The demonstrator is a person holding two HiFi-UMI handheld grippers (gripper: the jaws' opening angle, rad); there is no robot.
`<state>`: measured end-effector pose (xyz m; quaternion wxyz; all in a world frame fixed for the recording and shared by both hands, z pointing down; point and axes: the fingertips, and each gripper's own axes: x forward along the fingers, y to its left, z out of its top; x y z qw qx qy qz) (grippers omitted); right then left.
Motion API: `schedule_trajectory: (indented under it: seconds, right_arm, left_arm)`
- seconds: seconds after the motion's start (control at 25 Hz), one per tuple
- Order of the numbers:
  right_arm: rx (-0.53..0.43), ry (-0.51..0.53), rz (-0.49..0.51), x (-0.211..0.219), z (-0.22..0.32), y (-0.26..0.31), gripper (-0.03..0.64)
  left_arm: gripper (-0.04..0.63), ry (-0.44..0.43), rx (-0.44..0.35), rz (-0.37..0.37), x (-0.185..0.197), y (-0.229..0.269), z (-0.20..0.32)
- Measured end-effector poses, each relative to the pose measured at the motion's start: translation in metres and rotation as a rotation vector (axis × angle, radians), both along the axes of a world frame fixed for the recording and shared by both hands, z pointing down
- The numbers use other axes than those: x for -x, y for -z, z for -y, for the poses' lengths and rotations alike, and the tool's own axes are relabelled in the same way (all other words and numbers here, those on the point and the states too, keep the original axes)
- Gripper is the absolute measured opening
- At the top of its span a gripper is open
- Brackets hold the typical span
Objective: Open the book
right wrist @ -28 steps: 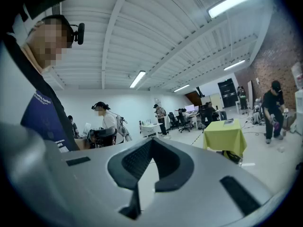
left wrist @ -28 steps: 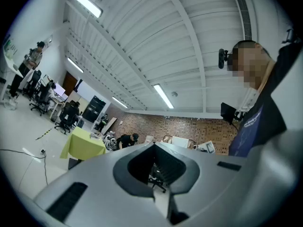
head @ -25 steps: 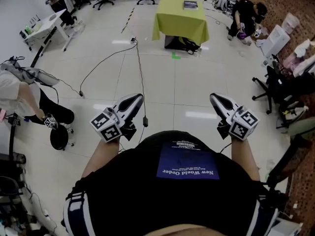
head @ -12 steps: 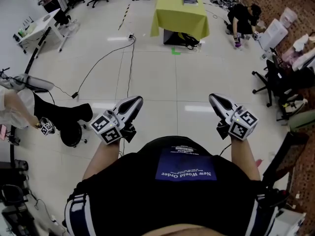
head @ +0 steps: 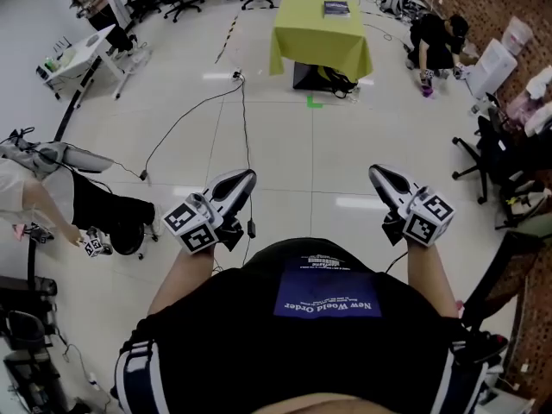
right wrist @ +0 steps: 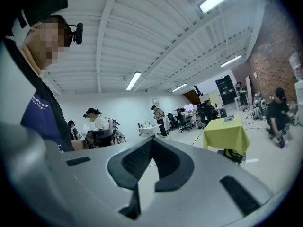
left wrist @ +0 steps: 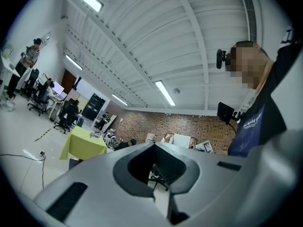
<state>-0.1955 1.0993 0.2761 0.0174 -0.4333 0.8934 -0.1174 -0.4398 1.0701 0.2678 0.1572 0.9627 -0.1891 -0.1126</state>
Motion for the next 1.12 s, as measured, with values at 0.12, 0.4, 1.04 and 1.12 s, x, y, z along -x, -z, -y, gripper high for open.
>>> schedule_trajectory:
  seconds: [0.12, 0.4, 1.04, 1.12]
  right_arm:
    - [-0.015, 0.018, 0.012, -0.042, 0.012, 0.006, -0.011]
    - [-0.008, 0.020, 0.039, -0.108, 0.041, 0.002, -0.010]
    - [-0.027, -0.127, 0.002, -0.084, 0.183, 0.017, -0.009]
    - [-0.038, -0.157, 0.000, -0.070, 0.208, 0.025, -0.009]
  left_arm:
    - [0.002, 0.016, -0.005, 0.005, -0.043, 0.010, 0.008]
    - [0.002, -0.016, 0.000, 0.041, -0.122, 0.017, 0.030]
    - [0.002, -0.121, -0.027, 0.008, -0.089, 0.015, 0.198]
    - [0.002, -0.129, -0.027, 0.014, -0.068, 0.016, 0.227]
